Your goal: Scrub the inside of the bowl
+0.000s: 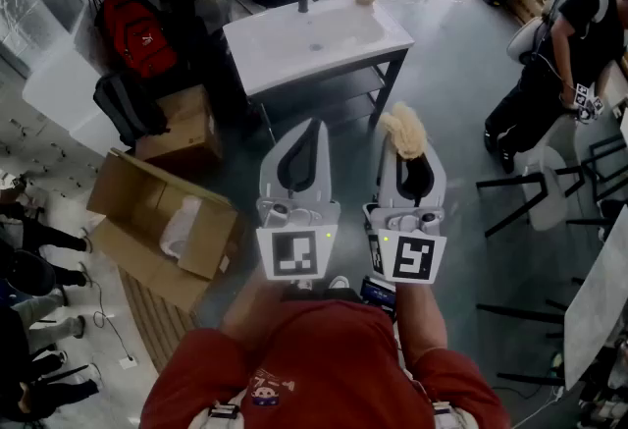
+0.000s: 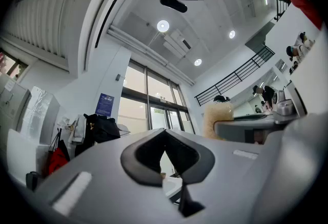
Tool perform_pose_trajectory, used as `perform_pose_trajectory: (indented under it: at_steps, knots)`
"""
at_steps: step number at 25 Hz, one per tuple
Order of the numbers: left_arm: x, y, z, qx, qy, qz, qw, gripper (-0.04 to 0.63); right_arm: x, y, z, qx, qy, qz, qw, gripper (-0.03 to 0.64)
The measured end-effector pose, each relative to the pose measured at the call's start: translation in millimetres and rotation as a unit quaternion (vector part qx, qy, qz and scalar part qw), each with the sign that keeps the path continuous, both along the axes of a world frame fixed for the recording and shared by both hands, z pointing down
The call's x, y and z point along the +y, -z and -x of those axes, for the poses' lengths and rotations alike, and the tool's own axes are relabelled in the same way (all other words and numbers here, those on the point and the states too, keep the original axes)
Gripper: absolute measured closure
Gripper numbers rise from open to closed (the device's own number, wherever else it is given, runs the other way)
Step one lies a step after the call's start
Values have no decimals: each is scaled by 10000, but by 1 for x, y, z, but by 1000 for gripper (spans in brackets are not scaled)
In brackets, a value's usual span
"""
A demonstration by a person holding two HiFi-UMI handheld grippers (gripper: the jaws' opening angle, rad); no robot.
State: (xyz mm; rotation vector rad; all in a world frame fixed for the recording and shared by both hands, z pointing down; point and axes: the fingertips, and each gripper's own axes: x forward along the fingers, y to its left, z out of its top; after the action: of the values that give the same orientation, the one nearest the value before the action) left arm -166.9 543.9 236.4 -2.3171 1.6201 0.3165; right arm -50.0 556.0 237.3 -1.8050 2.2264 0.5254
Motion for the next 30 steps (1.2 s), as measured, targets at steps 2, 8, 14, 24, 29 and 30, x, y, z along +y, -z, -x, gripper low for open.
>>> perform_pose_trajectory:
  at_steps: [2,8,14,24,29,30]
  knots:
    - [1,-1,6,-147,8,-115,9998,589,0,-2,7,9,7,-28,10000,541]
    - [-6,-3,19,-223,-29,-229,9995,589,-6,4,21,-78,102,-175,9998,540]
    - [-16,-9,29,-229,-160,-236,9993,589,-15,-2,32,-43,-60,-81,9999,540]
    - [-21,-19,36,-283,-447,-210,9984,589,-17,-13,37,-137,-342,-13,9993,540]
    - [-30,-22,36,-111,-479,-171,9986,589,-25,-15,35,-166,-369,-2,9992,540]
    - [-33,-22,32,-112,-497,-161,9986,589,-28,-16,32,-176,-378,-9,9991,541]
